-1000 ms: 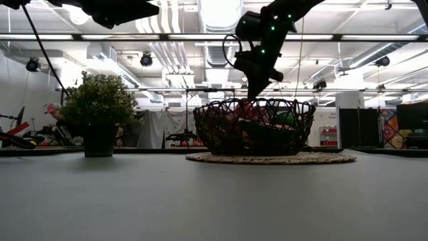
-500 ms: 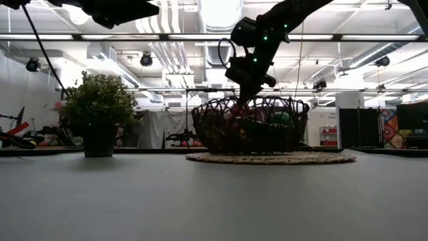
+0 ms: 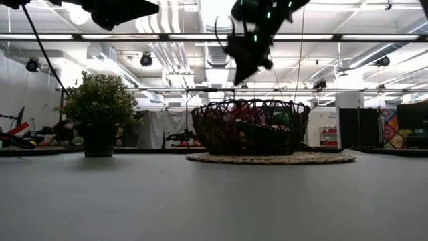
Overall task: Build produce basket
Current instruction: Put the red bell pepper into the black wire basket
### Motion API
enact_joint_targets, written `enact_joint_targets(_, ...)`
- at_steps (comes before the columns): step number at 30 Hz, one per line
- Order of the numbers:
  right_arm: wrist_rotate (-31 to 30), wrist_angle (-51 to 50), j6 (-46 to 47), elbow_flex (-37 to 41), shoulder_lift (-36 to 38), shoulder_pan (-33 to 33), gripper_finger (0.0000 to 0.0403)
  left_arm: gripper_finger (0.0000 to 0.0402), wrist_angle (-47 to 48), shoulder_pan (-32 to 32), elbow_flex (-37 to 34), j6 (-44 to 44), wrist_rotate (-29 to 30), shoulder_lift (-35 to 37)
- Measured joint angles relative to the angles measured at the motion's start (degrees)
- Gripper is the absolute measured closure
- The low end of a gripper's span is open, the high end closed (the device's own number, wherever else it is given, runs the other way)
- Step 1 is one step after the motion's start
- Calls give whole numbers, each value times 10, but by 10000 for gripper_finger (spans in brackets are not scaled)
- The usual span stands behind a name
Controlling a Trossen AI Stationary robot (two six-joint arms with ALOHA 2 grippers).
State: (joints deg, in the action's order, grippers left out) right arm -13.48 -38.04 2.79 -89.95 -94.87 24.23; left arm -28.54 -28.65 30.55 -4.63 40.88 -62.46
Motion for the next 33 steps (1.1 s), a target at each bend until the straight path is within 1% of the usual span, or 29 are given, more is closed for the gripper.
enact_joint_targets(3,0,36,-18,13,21,-44,394,136,-18,0,-5,105,0,-21)
enact_joint_targets(5,1,67,-39,30,29,-80,394,136,-47,-2,-13,158,-1,-59)
enact_joint_targets(7,4,107,-59,49,32,-118,394,136,-90,-3,-15,190,-3,-107)
enact_joint_targets(10,7,159,-101,71,34,-166,394,136,-176,-3,-10,204,-3,-182)
enact_joint_targets(14,4,162,-137,74,32,-199,394,136,-273,-3,5,191,-3,-265)
enact_joint_targets(16,4,160,-144,74,32,-207,394,136,-296,-3,13,188,-3,-289)
enact_joint_targets(19,5,159,-146,74,33,-210,394,136,-298,-3,24,191,-3,-303)
enact_joint_targets(20,6,153,-143,74,35,-210,394,136,-297,-3,27,191,-2,-303)
enact_joint_targets(22,22,109,-122,65,40,-210,394,136,-295,-3,31,189,-2,-297)
enact_joint_targets(26,65,-26,-64,45,56,-225,394,136,-298,-3,32,145,-2,-267)
enact_joint_targets(29,66,-119,-8,48,73,-255,394,136,-295,-2,31,96,-2,-244)
enact_joint_targets(33,64,-196,83,73,104,-318,394,136,-296,2,33,34,0,-226)
